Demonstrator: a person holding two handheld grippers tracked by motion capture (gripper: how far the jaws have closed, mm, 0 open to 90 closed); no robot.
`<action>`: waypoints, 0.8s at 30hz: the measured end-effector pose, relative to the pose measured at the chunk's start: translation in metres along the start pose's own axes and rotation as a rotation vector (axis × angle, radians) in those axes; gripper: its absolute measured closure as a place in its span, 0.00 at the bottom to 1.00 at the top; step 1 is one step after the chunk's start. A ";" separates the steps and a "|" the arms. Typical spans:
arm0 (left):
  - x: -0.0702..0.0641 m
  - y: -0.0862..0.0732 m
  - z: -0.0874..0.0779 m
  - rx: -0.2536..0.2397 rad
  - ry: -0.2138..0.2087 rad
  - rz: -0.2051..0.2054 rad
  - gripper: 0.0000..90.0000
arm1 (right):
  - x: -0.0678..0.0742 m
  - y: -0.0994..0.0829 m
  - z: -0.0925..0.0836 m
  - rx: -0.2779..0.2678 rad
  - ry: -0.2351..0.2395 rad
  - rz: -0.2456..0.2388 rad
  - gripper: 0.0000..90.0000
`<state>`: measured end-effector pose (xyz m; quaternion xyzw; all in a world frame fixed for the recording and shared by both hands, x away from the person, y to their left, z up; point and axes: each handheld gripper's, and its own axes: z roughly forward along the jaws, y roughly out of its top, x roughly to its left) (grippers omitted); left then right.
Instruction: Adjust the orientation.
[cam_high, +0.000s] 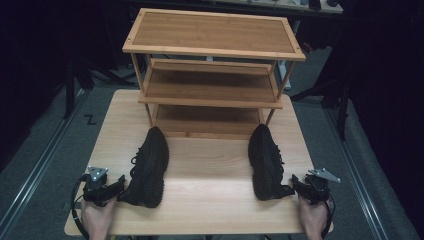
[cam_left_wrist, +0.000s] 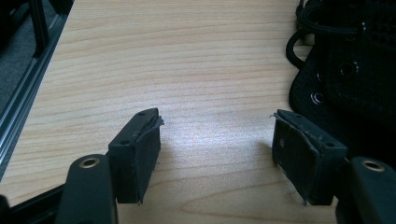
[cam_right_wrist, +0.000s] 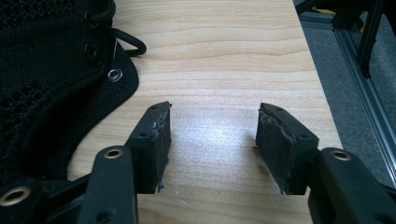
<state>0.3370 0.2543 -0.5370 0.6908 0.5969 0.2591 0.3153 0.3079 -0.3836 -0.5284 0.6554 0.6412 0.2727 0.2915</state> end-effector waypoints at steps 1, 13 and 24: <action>0.000 0.000 0.000 0.000 0.000 0.000 0.36 | 0.000 0.000 0.000 0.000 0.003 -0.005 0.49; 0.000 0.001 0.001 0.000 -0.001 0.001 0.37 | 0.000 0.000 0.000 0.002 0.013 -0.014 0.46; 0.002 0.003 0.002 0.014 -0.033 0.035 0.30 | 0.001 0.000 0.000 0.002 0.027 -0.027 0.45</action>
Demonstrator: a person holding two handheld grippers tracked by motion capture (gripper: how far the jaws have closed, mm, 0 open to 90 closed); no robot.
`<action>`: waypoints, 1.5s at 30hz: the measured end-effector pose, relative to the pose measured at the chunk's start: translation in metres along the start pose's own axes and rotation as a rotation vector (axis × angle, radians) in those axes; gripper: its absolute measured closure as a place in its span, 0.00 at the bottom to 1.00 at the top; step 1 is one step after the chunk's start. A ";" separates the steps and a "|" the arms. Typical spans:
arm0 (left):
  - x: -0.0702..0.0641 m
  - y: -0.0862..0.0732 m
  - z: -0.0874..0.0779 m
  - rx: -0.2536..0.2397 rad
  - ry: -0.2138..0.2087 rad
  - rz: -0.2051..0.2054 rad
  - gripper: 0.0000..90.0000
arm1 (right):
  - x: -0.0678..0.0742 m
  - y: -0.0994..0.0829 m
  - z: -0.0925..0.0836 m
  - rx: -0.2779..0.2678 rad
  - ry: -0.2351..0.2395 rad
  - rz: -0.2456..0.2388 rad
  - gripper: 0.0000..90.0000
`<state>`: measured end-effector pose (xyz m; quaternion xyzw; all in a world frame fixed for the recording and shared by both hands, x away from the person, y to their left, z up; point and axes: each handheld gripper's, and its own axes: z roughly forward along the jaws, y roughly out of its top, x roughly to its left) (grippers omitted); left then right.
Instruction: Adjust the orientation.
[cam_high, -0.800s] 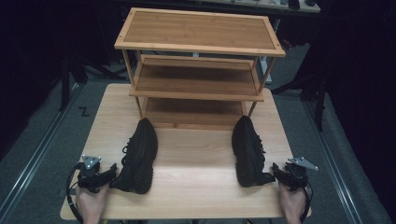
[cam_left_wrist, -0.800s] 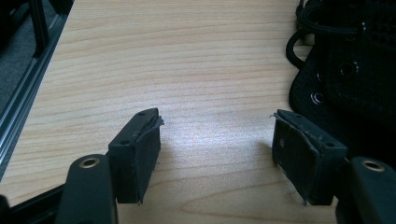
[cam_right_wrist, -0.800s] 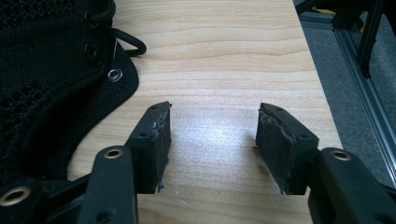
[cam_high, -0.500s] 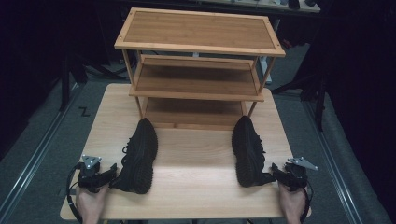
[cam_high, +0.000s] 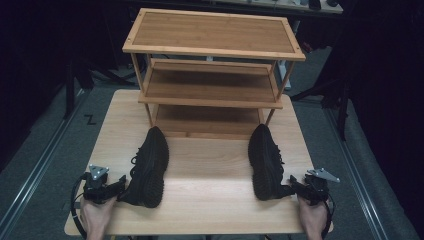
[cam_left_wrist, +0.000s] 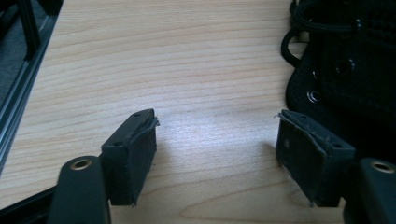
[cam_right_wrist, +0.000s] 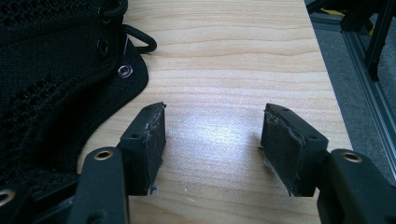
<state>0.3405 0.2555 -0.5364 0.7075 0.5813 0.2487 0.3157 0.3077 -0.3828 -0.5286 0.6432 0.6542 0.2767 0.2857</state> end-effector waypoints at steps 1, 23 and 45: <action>-0.001 0.000 0.000 -0.001 -0.005 0.005 0.30 | 0.000 0.000 0.000 0.000 0.000 0.000 0.45; -0.029 0.004 0.003 -0.016 -0.130 0.048 0.27 | 0.000 0.000 0.000 0.002 0.005 0.000 0.43; -0.038 0.011 -0.003 -0.053 -0.182 0.017 0.29 | 0.001 0.000 0.000 0.001 0.006 -0.001 0.43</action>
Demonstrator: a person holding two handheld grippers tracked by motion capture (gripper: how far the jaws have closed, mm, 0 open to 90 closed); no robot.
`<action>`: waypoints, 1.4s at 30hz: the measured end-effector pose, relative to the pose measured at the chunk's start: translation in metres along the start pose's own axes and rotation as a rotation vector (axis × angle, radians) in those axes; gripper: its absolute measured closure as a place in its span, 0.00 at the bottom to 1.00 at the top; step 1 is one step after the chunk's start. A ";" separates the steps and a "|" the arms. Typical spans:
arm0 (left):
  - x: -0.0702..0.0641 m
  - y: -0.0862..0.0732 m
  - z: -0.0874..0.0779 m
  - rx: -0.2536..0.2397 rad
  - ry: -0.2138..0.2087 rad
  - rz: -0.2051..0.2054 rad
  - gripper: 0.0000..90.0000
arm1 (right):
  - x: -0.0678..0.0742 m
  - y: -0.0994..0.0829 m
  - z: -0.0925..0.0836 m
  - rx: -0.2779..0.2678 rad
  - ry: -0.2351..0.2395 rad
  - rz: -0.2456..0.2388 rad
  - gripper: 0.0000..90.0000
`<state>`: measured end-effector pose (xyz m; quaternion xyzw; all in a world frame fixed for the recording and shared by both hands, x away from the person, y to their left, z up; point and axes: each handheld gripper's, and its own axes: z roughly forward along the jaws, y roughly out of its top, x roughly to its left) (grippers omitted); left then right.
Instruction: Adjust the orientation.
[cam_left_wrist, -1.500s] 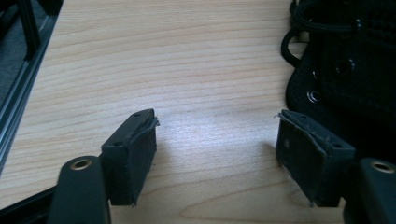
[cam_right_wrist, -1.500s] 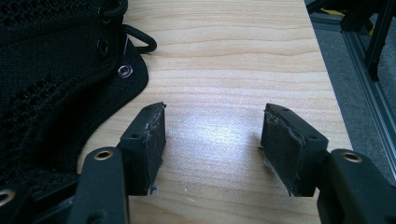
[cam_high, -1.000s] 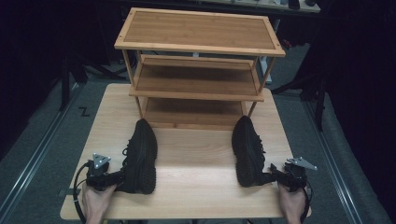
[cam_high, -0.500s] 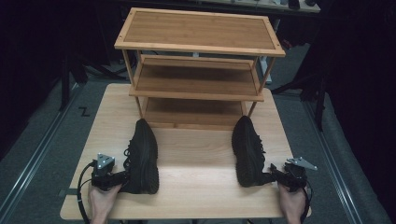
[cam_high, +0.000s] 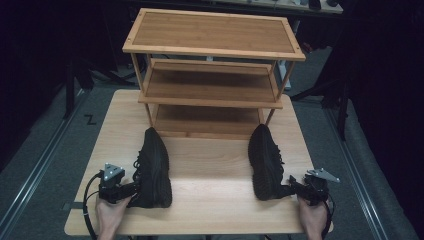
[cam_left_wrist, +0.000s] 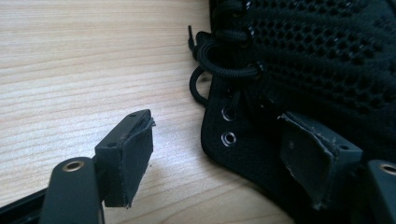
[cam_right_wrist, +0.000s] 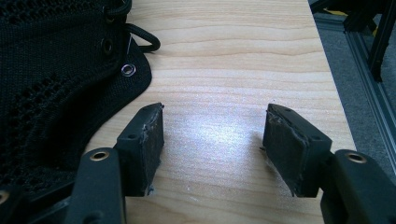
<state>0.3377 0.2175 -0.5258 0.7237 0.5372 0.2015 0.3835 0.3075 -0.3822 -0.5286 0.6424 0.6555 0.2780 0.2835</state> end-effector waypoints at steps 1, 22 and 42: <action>0.000 0.000 0.000 0.001 0.001 0.005 0.29 | 0.000 0.000 0.000 0.000 0.000 0.000 0.43; -0.008 0.009 -0.001 -0.012 -0.045 0.002 0.30 | 0.000 0.000 0.000 -0.005 0.002 -0.009 0.43; -0.022 0.023 -0.003 -0.036 -0.075 0.035 0.30 | 0.000 0.000 0.000 -0.007 0.002 -0.008 0.43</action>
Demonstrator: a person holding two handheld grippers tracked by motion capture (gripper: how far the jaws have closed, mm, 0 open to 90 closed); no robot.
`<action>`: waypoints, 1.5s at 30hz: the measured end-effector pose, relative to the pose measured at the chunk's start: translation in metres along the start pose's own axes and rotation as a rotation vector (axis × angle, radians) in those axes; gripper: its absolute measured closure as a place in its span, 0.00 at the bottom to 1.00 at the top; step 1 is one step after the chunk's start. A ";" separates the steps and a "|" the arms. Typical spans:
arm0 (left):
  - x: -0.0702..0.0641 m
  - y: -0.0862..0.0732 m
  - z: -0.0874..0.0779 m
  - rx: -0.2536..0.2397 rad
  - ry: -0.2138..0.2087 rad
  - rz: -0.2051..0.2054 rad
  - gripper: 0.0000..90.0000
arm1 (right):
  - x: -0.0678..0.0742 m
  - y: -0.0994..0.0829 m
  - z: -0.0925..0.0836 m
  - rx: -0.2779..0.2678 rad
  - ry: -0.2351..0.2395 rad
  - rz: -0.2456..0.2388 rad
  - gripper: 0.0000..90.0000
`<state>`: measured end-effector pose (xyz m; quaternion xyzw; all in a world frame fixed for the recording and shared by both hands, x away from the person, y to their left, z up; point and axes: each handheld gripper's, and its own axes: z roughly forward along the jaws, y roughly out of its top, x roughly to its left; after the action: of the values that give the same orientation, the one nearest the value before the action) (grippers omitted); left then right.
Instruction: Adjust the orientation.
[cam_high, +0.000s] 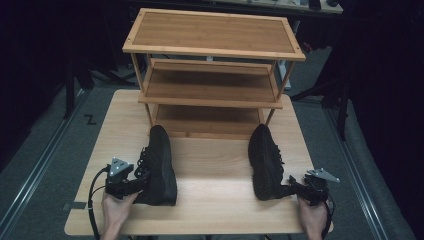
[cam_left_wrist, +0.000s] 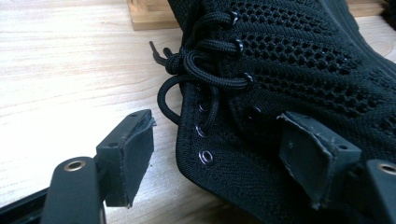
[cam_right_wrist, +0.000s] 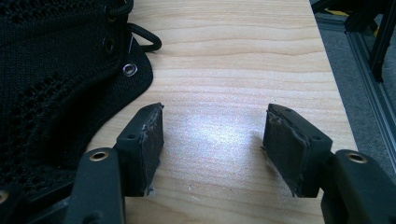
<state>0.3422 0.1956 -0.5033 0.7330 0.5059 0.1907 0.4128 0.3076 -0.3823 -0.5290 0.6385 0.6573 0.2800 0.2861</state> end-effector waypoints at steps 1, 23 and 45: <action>0.000 0.001 0.000 0.001 -0.005 0.001 0.30 | 0.000 0.000 0.000 0.000 0.000 0.000 0.43; -0.006 0.013 0.002 0.024 -0.040 0.029 0.46 | 0.000 0.000 0.000 -0.001 0.000 -0.003 0.43; -0.035 0.025 0.019 0.003 -0.094 0.033 0.47 | 0.000 0.000 0.000 0.003 0.006 -0.002 0.42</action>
<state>0.3559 0.1527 -0.4899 0.7500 0.4740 0.1623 0.4318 0.3074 -0.3819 -0.5289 0.6376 0.6592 0.2804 0.2834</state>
